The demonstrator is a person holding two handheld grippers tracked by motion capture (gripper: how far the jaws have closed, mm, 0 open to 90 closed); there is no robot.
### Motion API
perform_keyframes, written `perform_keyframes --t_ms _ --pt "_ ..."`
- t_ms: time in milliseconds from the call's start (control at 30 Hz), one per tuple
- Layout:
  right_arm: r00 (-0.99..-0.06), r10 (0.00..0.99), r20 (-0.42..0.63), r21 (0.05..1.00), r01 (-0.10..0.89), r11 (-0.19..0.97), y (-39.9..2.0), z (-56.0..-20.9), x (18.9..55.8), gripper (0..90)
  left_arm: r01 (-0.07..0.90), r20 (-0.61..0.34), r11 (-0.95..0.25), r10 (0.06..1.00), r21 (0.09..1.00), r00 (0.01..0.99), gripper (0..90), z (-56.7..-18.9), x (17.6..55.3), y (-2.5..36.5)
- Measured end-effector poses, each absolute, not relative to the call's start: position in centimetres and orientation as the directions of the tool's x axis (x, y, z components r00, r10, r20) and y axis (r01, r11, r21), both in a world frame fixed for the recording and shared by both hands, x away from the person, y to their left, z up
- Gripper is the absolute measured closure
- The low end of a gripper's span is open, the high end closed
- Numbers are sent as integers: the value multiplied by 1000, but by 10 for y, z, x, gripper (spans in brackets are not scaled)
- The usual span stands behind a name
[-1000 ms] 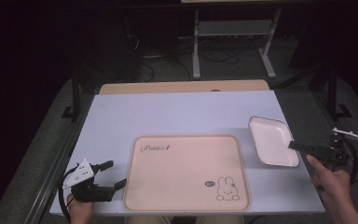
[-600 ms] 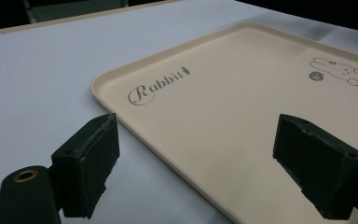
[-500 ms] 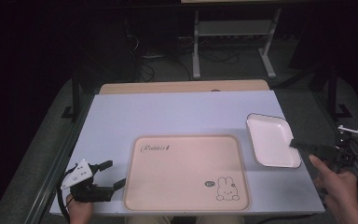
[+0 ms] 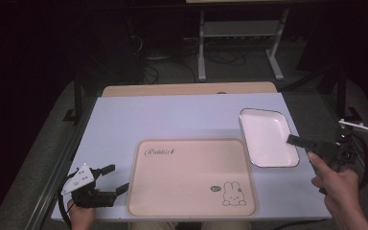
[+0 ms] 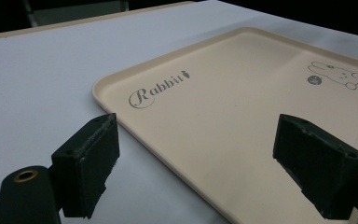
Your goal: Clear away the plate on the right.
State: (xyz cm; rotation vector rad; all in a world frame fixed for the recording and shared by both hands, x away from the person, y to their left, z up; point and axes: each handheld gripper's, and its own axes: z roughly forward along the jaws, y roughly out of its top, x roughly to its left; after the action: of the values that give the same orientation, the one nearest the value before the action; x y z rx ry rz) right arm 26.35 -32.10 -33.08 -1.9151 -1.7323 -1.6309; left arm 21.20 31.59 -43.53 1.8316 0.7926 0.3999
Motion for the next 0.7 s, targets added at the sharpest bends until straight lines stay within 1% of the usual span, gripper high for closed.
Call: perform_keyframes --t_ms 133,300,433,500,533,700 --pt "-247 669 701 574 753 -323 -305 -312 268 885 329 -91 -226 683 917 725 140 -435 212 316" --pt "-271 665 696 585 751 -306 -288 -301 272 885 328 -94 -221 684 918 724 140 -435 212 317" --pt "-278 660 698 579 762 -291 -276 -304 276 885 328 -94 -221 685 918 723 140 -435 212 318" --pt "-278 667 692 577 768 -278 -263 -312 280 884 330 -95 -218 688 919 720 139 -435 211 318" --pt "-278 667 692 577 768 -278 -263 -312 280 884 331 -96 -217 689 918 718 139 -435 211 319" --pt "-270 649 711 553 785 -279 -241 -329 287 884 329 -96 -215 690 920 718 140 -434 211 319"
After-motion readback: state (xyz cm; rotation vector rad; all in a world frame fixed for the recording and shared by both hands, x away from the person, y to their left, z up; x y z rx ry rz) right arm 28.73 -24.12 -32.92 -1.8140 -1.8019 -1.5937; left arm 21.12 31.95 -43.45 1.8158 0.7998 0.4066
